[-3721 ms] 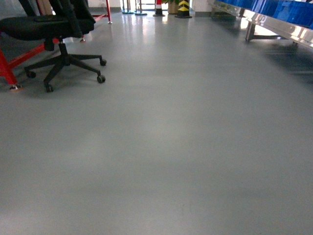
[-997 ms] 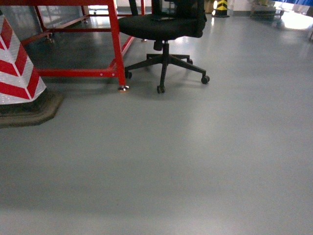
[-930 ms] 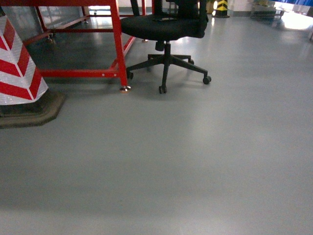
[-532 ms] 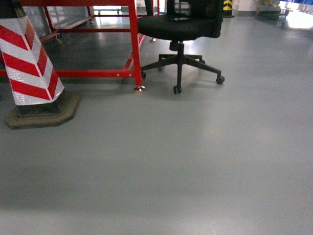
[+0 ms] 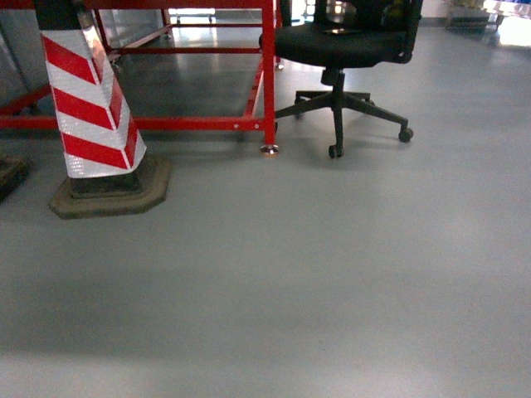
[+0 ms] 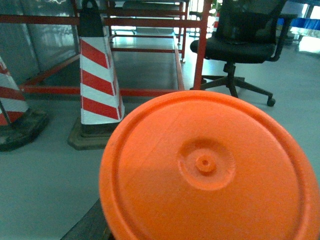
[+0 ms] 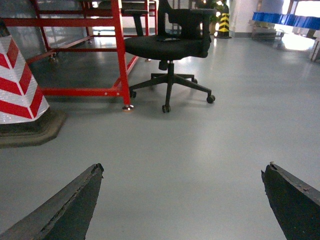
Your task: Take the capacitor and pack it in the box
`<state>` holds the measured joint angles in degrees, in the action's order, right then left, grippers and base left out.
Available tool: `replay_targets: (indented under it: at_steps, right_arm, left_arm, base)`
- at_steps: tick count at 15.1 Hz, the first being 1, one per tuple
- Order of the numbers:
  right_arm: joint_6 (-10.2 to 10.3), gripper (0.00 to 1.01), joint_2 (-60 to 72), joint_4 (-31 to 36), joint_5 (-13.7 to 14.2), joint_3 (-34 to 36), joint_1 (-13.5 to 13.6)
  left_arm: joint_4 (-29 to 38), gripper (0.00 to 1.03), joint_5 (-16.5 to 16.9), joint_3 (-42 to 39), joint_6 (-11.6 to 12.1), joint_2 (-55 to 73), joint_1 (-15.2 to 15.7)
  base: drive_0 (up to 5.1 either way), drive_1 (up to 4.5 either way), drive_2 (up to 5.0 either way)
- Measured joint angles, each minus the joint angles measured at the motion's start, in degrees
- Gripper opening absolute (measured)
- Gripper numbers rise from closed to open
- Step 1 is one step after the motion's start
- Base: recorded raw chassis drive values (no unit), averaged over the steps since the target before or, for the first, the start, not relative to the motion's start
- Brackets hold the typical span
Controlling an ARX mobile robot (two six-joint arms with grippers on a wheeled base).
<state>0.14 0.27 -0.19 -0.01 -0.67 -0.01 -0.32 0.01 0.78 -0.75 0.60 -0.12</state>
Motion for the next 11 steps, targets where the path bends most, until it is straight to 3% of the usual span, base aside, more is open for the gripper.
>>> replay_targets:
  at_steps: [11]
  right_arm:
    - [0.0,0.98,0.0,-0.04,0.0,0.0,0.0]
  left_arm:
    - [0.02,0.44,-0.02,0.0,0.0,0.0,0.0]
  base:
    - [-5.0,2.4,2.4]
